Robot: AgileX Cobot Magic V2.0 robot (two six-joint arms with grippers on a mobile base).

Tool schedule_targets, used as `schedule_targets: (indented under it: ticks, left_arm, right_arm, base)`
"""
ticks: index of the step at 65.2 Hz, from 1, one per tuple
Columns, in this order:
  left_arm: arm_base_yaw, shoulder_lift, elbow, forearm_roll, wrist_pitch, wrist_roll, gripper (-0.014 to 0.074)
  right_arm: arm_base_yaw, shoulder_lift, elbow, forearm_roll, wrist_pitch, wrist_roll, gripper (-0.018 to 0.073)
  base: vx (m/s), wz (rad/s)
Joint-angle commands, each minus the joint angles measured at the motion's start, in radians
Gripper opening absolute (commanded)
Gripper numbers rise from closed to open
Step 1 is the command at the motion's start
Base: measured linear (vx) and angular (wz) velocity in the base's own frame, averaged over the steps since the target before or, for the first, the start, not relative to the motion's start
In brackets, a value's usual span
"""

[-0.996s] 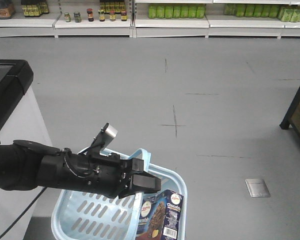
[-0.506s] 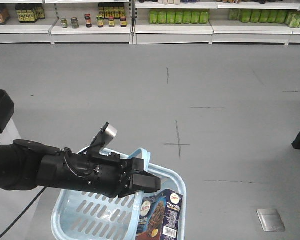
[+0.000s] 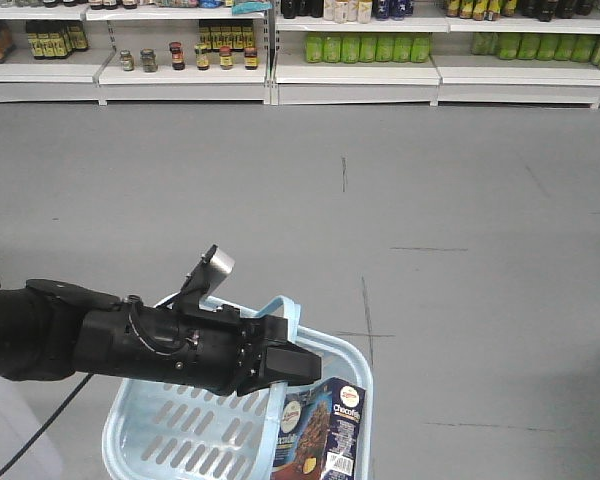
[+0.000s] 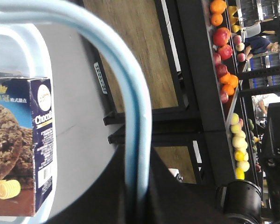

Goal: Left arm holds basket, right arm returns cookies
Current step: 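Drive forward toward the drink shelves holding the basket in the left gripper, then turn the base along the shelves while holding the basket with the left gripper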

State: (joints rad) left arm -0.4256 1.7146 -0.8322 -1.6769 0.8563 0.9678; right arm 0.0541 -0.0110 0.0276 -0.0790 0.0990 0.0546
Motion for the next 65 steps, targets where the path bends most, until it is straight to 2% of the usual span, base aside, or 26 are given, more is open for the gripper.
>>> schedule_targets:
  ticks: [1, 65]
  left_arm:
    - [0.001, -0.055, -0.023, -0.092, 0.059, 0.01, -0.0007]
    - [0.001, -0.055, -0.023, -0.092, 0.059, 0.01, -0.0007]
  right_arm:
    - [-0.005, -0.008, 0.002, -0.003, -0.08, -0.011, -0.0008]
    - [-0.005, -0.008, 0.002, -0.003, -0.077, -0.011, -0.0008]
  base:
    - [0.39, 0.03]
    - [0.36, 0.01]
